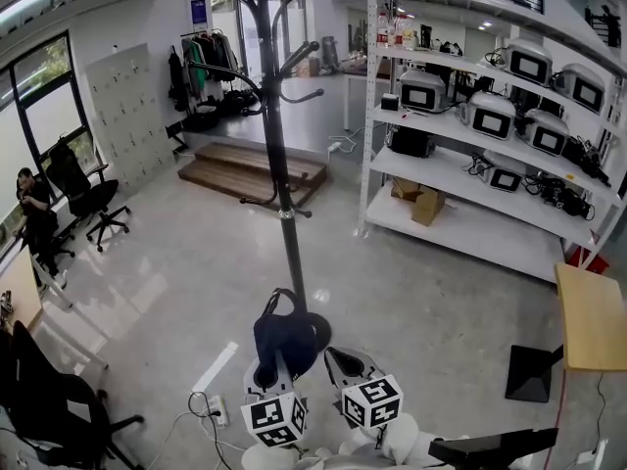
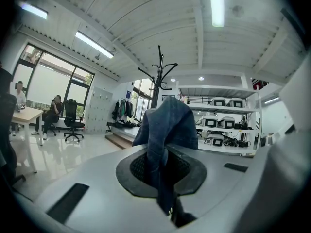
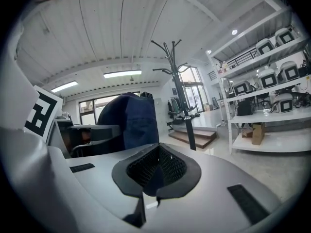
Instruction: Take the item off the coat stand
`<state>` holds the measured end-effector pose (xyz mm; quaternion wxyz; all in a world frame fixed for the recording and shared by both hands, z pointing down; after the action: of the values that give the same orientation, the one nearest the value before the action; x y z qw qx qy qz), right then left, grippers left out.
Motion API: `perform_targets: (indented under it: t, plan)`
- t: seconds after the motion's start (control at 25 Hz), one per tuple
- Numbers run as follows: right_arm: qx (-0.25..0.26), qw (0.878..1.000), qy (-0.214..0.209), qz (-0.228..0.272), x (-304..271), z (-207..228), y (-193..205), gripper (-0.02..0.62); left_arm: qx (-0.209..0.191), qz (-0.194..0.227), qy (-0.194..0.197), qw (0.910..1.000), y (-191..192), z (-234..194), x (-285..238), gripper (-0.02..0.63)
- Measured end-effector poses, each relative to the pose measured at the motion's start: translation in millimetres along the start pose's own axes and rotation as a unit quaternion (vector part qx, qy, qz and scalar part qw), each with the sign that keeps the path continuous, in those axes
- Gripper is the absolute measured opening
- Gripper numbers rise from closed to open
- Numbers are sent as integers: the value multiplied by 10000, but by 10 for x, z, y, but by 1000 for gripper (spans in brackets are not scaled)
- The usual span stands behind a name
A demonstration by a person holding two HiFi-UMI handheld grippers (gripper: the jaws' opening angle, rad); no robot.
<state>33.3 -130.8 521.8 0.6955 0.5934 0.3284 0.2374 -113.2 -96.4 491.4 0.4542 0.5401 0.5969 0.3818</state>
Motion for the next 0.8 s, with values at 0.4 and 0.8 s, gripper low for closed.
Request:
perform_targets:
  t: [0.4, 0.8]
  plan:
    - [85, 9999, 111, 60, 79, 32, -11, 14, 33, 21, 21, 10000, 21, 60, 44, 11]
    - [123, 9998, 127, 88, 67, 39, -30, 14, 37, 61, -6, 10000, 8, 56, 44, 11]
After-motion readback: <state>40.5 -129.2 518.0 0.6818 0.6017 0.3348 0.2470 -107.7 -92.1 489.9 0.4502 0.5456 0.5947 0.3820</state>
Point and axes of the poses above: the fingertips, and each gripper's own axes: x backward along the fingers, z to its right, y out of its underside, the point moved 5 cm from there along x, backward along the fingers, and after that the axes turned 8 degrees about x, right-handed, at the moved point
